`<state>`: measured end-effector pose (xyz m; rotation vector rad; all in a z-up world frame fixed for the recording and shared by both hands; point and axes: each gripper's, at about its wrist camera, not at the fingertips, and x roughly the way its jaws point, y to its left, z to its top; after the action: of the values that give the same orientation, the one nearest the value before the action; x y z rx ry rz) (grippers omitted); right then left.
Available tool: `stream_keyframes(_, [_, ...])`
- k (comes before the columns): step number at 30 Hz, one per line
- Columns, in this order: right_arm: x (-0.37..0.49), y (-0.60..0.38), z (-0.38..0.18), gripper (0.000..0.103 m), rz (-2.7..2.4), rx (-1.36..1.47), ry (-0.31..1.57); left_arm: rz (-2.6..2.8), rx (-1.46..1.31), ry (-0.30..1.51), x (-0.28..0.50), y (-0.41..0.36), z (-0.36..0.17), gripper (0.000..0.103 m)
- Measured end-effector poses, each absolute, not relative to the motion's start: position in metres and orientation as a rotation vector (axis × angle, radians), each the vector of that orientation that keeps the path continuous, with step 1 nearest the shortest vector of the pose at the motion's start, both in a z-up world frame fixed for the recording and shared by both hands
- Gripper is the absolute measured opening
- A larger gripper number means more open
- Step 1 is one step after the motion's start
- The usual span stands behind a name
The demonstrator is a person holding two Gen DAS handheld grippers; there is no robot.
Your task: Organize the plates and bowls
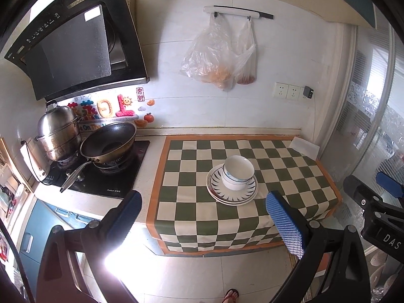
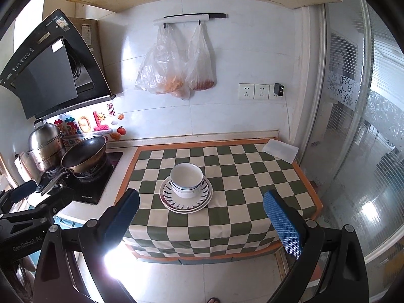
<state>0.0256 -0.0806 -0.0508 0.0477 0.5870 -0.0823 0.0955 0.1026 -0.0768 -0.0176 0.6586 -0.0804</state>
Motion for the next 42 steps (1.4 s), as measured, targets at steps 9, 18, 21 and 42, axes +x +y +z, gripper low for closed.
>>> stream_keyframes(9, [0.0217,-0.0805,-0.0557,0.101,-0.092,0.047,0.594,-0.09,-0.021,0.659,0.0901,0.106,-0.0753,0.101])
stream_keyframes(18, [0.019,-0.0798,-0.0568,0.101,-0.095,0.047,0.594,-0.091,-0.02,0.659,0.0894,0.1065,-0.0745,0.101])
stream_keyframes(21, [0.0195,-0.08,-0.0567,0.101,-0.096,0.047,0.595,-0.087,-0.022,0.656,0.0892,0.1056,-0.0747,0.101])
stream_keyframes(42, [0.0188,-0.0842,-0.057,0.101,-0.104,0.047,0.595,-0.105,-0.01,0.652,0.0955,0.105,-0.0683,0.101])
